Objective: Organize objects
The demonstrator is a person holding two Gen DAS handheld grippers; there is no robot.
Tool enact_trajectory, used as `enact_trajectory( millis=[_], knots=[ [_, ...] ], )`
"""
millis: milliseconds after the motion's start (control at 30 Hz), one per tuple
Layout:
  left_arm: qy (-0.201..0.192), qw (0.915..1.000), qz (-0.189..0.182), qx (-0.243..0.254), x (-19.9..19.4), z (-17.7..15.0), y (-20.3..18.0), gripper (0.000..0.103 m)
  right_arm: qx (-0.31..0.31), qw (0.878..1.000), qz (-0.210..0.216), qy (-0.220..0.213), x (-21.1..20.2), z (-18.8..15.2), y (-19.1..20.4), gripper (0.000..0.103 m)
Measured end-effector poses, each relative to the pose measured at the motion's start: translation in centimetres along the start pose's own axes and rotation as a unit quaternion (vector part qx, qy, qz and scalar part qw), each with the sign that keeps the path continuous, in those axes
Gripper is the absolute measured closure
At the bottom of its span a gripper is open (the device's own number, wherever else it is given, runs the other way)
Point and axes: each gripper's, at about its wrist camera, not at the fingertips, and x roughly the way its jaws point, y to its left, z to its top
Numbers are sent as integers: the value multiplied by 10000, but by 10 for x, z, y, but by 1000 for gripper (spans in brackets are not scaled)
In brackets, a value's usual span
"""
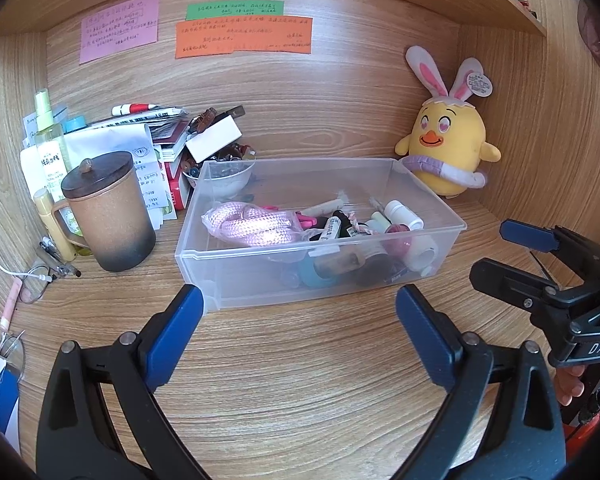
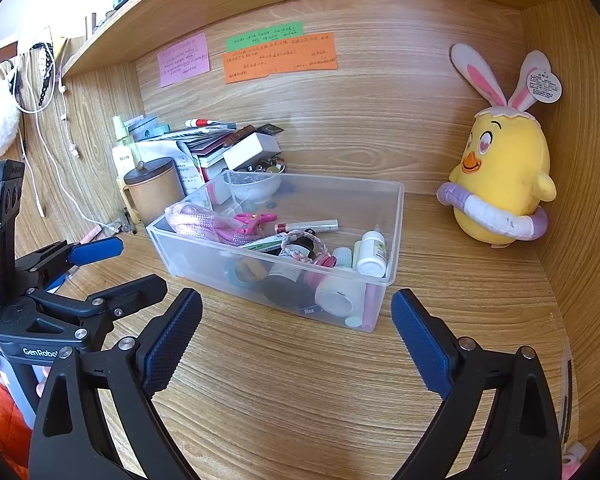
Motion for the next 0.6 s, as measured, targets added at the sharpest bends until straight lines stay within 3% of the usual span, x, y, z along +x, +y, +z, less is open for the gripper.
enact_trajectory(
  millis=[600],
  knots=[
    [73,9999,-51,-98,4,0,-2,5,32,10000,8,13,1,-3,2,7]
  ],
)
